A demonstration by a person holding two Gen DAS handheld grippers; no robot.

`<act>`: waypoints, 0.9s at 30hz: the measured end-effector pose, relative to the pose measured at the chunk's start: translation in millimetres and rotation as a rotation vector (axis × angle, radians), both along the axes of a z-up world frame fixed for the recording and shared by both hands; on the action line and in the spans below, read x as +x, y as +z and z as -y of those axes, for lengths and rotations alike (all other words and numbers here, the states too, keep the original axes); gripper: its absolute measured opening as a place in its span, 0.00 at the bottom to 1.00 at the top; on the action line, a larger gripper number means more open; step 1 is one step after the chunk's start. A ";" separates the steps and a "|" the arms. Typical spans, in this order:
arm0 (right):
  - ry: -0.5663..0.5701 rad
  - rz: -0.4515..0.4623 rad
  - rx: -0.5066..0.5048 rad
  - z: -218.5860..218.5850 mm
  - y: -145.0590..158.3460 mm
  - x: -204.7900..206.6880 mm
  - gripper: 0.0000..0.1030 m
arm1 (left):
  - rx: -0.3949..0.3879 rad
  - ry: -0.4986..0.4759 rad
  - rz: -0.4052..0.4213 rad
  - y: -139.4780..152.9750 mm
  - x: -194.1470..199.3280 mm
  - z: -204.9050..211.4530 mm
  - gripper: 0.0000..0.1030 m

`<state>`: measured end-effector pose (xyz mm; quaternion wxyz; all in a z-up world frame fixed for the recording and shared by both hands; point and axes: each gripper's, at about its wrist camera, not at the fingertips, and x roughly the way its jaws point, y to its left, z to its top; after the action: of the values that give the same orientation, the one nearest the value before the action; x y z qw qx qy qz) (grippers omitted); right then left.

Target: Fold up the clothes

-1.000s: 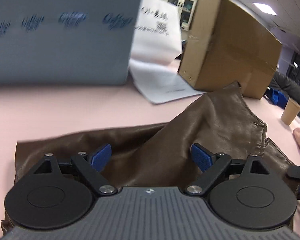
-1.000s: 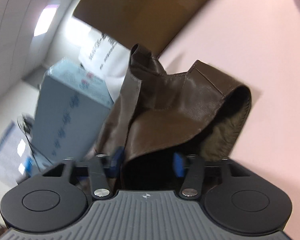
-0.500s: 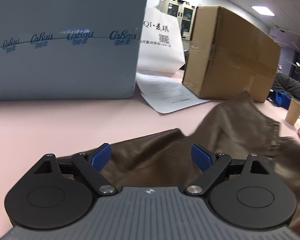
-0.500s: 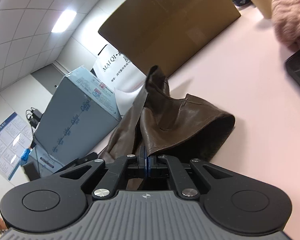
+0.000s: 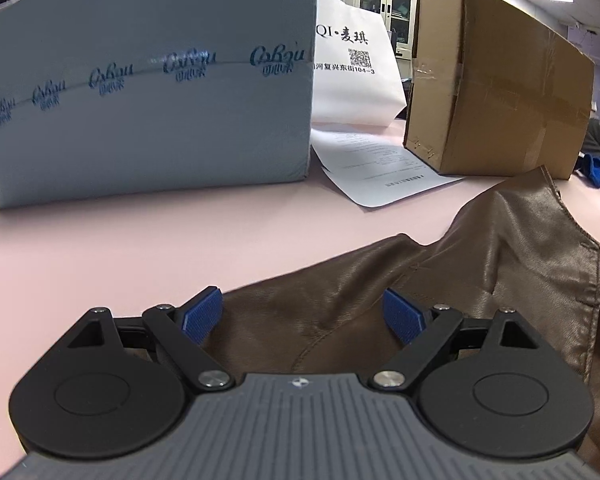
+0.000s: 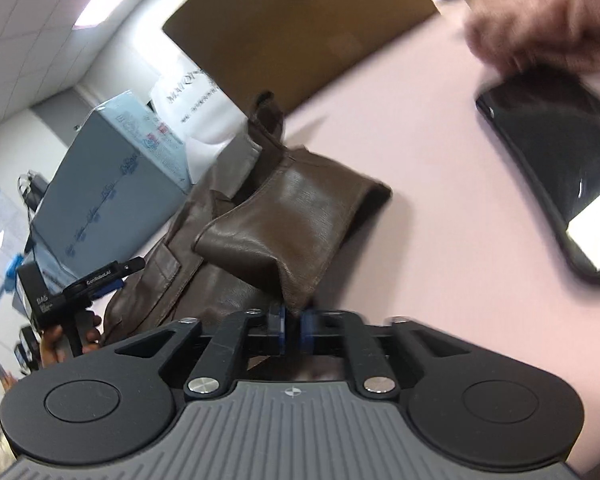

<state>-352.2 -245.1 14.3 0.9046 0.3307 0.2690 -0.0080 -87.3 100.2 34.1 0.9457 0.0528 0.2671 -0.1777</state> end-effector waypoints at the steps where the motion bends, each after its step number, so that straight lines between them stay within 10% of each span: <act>1: -0.010 0.027 -0.039 2.2 10.6 -5.3 0.48 | 0.002 -0.001 0.013 2.6 -2.3 -2.9 0.84; 10: -0.072 0.207 -0.166 18.2 74.5 21.6 0.52 | 0.020 -0.085 -0.116 14.0 -15.8 -47.5 0.84; 17: 0.043 0.155 -0.239 -1.0 70.2 149.8 0.59 | -0.087 -0.292 -0.273 3.6 -30.0 -70.6 0.84; 22: 0.070 0.107 -0.290 -12.3 50.9 226.4 0.62 | -0.008 -0.289 -0.278 -7.2 -25.3 -48.7 0.84; 27: 0.124 0.092 -0.280 -6.3 24.0 239.7 0.56 | -0.104 -0.246 -0.286 -9.1 -16.2 -47.5 0.84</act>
<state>-112.5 -238.8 38.3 0.9520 0.1841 0.2434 0.0253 -103.4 147.7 25.1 0.8707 0.0102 0.3810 -0.3110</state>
